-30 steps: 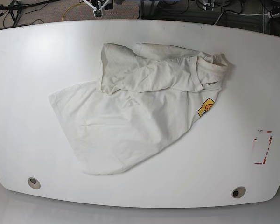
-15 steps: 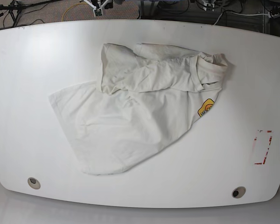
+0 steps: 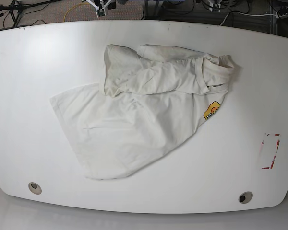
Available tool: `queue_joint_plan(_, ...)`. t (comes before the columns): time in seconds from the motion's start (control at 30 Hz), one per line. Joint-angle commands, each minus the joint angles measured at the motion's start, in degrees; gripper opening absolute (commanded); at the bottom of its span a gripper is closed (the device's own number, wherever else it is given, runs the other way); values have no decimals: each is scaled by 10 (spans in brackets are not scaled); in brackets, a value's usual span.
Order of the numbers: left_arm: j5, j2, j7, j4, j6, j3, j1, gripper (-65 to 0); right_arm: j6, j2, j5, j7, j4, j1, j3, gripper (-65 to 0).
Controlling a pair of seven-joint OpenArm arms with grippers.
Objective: Fold the T-shirt properly
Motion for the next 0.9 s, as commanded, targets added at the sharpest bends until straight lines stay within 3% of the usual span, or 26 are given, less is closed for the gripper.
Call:
queue_joint_plan(0.0, -1, -2, -8, 4, -1, -1, 9, -236, 5, 0, 1, 7, 5, -6, 0, -566)
queue_joint_plan(0.87, -2, -2, -8, 9, -1, -1, 16, -239, 6, 0, 1, 7, 34, -27, 0, -566)
